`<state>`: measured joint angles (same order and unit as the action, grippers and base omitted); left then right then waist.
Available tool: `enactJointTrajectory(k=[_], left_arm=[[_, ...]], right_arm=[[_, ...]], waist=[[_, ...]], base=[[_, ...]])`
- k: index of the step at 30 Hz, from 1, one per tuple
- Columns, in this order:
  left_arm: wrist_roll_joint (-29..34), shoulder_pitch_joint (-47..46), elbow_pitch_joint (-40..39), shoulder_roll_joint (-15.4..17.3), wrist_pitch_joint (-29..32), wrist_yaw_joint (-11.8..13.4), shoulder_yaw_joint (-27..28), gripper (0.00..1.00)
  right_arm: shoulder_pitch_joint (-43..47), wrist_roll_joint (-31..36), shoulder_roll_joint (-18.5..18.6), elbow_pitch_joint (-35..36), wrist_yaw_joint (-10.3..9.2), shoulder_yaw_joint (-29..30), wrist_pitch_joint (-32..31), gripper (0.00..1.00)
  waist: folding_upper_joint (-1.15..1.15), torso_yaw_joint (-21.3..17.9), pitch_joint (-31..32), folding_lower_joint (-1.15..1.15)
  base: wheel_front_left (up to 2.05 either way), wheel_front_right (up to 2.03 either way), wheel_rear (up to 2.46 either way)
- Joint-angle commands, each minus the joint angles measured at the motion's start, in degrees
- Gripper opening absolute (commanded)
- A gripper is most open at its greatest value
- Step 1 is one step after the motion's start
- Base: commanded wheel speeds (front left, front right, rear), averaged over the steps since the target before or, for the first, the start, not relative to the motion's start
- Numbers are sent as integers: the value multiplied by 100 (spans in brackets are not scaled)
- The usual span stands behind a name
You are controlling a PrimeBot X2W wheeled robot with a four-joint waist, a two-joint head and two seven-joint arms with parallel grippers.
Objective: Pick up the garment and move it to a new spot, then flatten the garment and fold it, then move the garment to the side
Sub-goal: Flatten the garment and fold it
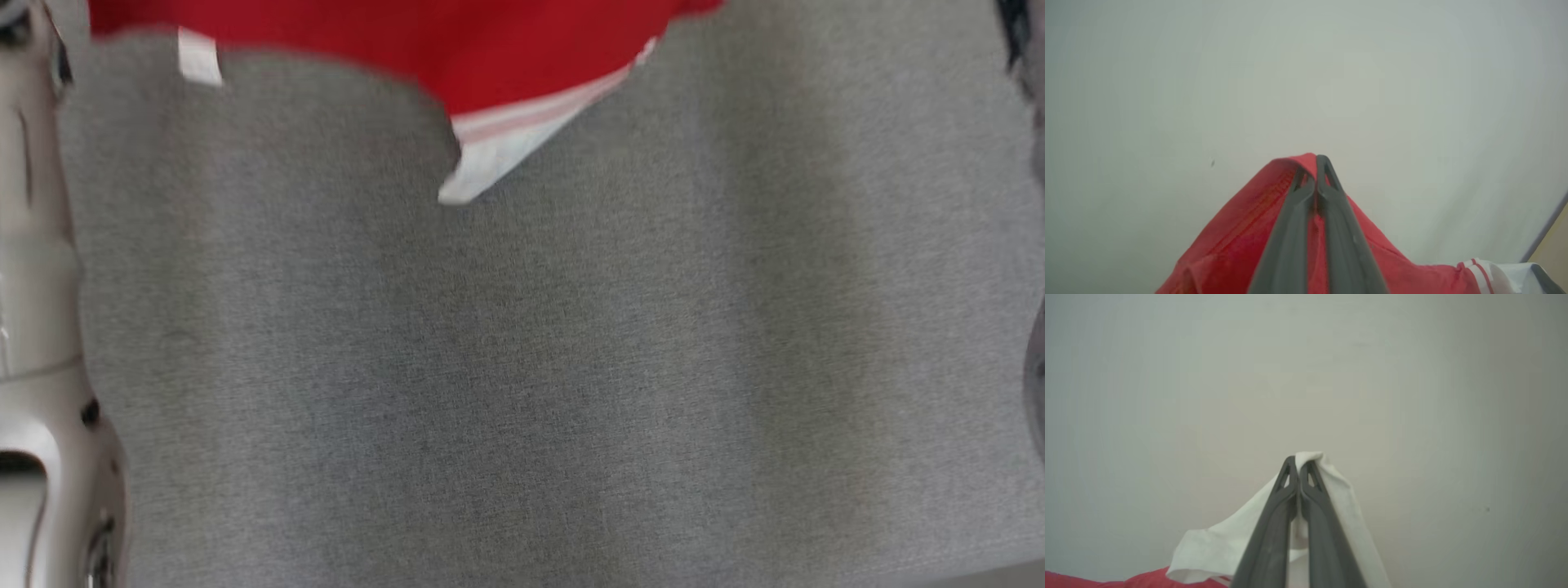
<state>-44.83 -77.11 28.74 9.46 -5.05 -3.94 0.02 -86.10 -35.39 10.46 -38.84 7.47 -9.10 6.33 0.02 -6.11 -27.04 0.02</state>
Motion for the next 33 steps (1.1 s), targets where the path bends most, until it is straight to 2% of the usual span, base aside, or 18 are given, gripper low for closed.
enactJointTrajectory(k=[1,6,9,12,16,20,25,29,33], left_arm=[[68,-162,82,-17,-171,-34,33,0],[51,-1025,260,31,-844,-196,248,0],[34,-1246,173,-6,-977,-292,389,0],[79,-1089,157,22,-1012,-342,385,0],[51,-628,211,74,-1005,-342,101,0],[-164,162,45,226,-1008,-346,-399,0],[-530,883,-105,358,-1009,-347,-809,0],[-814,1669,-179,472,-1009,-348,-1123,0],[-1101,2544,-171,474,-1010,-348,-1251,0]], right_arm=[[-225,81,-63,-118,3,51,238,0],[-1203,428,-30,-436,3,443,852,0],[-1438,765,43,52,3,894,888,0],[-1124,979,-108,307,3,1080,875,0],[-743,1039,-38,284,3,804,878,0],[-66,601,167,257,3,-50,880,0],[580,36,473,435,3,-707,861,0],[1344,-551,817,705,3,-1204,476,0],[2307,-1117,1075,1098,3,-1428,-235,0]], waist=[[-2,-99,-546,-2],[-2,-73,-745,-2],[-2,-32,-847,-2],[-2,4,-962,-2],[-2,35,-1176,-2],[-2,41,-1209,-2],[-2,31,-991,-2],[-2,29,-592,-2],[-2,14,-54,-2]], base=[[0,0,0],[0,0,0],[0,0,0],[0,0,0],[0,0,0],[0,0,0],[0,0,0],[0,0,0],[0,0,0]])
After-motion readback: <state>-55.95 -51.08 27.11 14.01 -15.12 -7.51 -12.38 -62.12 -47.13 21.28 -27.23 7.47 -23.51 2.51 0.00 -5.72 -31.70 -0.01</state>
